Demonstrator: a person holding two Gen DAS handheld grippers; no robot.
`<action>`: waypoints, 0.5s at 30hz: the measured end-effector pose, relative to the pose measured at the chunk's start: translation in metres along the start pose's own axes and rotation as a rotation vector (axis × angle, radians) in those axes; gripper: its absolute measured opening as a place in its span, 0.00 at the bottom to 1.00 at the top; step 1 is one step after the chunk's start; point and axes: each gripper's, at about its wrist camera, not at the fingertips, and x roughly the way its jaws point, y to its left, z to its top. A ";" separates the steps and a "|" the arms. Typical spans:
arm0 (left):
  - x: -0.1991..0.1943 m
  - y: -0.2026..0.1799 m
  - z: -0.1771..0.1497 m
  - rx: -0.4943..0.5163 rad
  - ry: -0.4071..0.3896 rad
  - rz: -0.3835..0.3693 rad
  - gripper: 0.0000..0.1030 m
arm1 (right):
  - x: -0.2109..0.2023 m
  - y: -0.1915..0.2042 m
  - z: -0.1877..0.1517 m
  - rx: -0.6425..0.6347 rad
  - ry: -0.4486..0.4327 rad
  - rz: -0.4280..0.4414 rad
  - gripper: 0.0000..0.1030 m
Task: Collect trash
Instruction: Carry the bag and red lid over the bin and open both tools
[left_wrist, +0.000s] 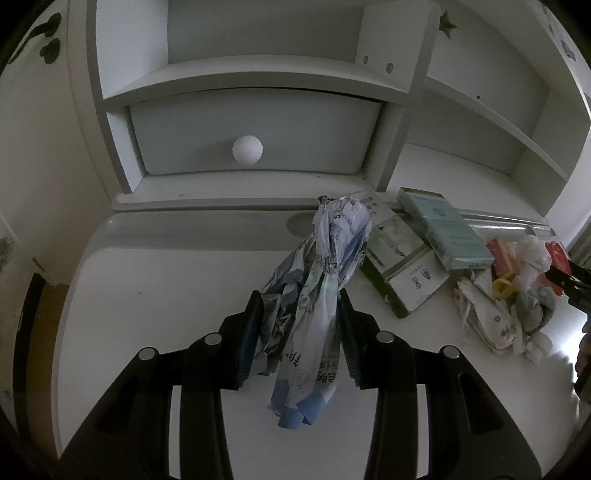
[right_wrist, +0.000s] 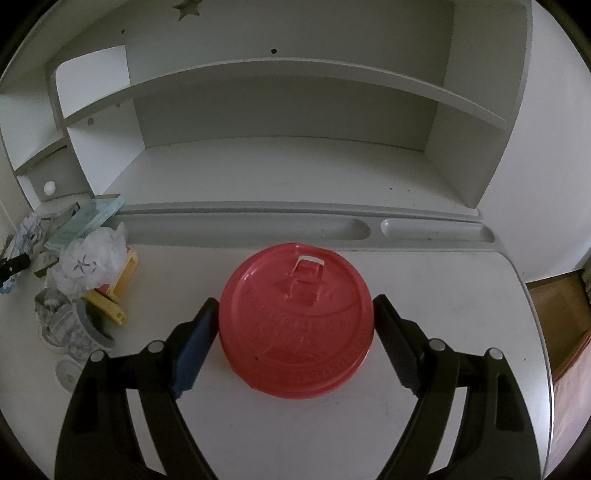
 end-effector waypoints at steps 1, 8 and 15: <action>0.000 0.000 0.000 0.001 0.000 -0.001 0.38 | 0.000 0.000 0.000 -0.002 -0.001 0.000 0.79; -0.001 -0.001 0.000 0.002 -0.002 0.000 0.38 | 0.000 0.000 0.000 -0.004 -0.004 0.000 0.79; -0.027 -0.016 0.000 0.009 -0.087 0.042 0.38 | -0.019 -0.003 -0.007 -0.011 -0.062 0.051 0.78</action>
